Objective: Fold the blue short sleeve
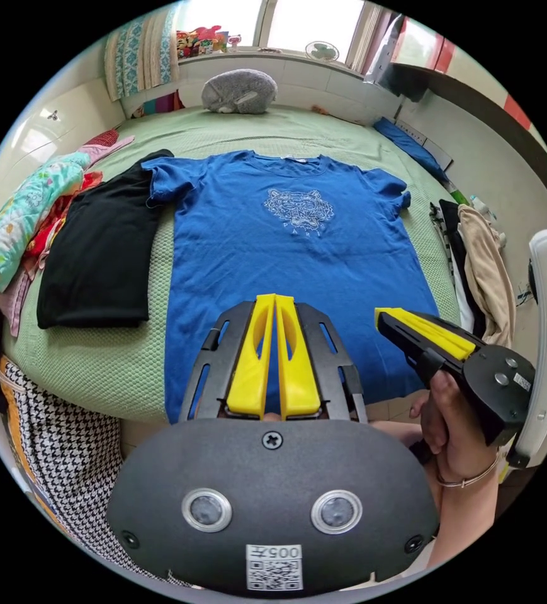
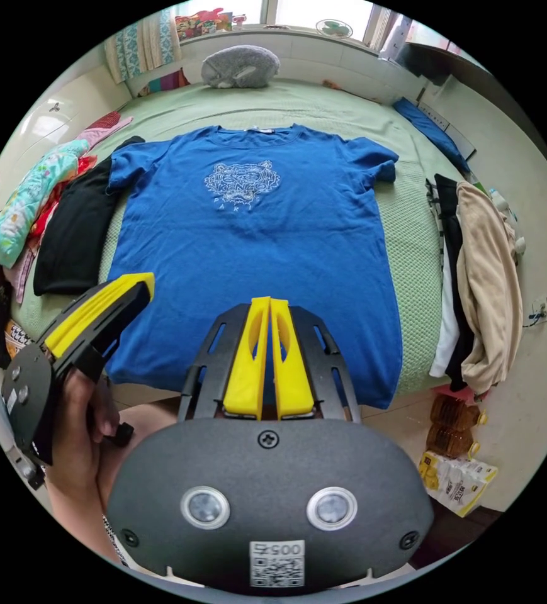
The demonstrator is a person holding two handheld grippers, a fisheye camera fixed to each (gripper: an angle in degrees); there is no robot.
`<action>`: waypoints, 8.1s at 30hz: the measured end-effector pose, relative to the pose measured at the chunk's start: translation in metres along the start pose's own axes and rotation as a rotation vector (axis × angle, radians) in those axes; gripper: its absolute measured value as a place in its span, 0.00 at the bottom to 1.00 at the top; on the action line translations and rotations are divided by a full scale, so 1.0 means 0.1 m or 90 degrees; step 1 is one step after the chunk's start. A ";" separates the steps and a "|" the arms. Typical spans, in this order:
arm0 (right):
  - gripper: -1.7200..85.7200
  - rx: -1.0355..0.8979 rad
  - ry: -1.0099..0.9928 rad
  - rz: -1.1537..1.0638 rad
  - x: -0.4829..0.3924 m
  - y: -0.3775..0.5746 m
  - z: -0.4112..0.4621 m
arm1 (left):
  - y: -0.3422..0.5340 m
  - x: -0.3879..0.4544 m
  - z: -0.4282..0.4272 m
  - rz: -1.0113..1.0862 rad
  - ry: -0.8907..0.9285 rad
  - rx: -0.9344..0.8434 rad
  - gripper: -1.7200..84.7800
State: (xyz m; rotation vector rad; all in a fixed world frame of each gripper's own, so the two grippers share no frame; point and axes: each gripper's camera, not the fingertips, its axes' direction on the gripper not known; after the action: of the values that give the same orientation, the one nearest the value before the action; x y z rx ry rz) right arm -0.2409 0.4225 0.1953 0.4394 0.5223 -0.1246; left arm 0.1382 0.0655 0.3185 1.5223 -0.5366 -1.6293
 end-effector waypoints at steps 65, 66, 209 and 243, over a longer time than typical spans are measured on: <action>0.01 0.033 -0.075 -0.077 -0.22 0.10 -0.02 | -0.11 -0.23 0.06 -0.023 0.017 0.006 0.02; 0.01 0.033 -0.071 -0.083 -0.25 0.11 -0.02 | -0.12 -0.25 0.07 -0.028 0.020 0.007 0.02; 0.09 -0.032 -0.117 -0.449 -3.37 -5.04 0.08 | -2.91 -3.80 0.42 -0.212 0.125 0.087 0.18; 0.09 0.013 -0.209 -0.192 -0.54 -5.00 0.18 | -2.96 -3.38 0.20 -0.160 0.126 0.129 0.08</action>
State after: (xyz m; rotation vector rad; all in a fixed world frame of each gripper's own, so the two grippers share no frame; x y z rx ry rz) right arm -0.3914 -0.0349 0.0499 0.3492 0.2608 -0.4843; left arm 0.0136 0.4971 0.2981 1.9432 -0.4244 -1.6229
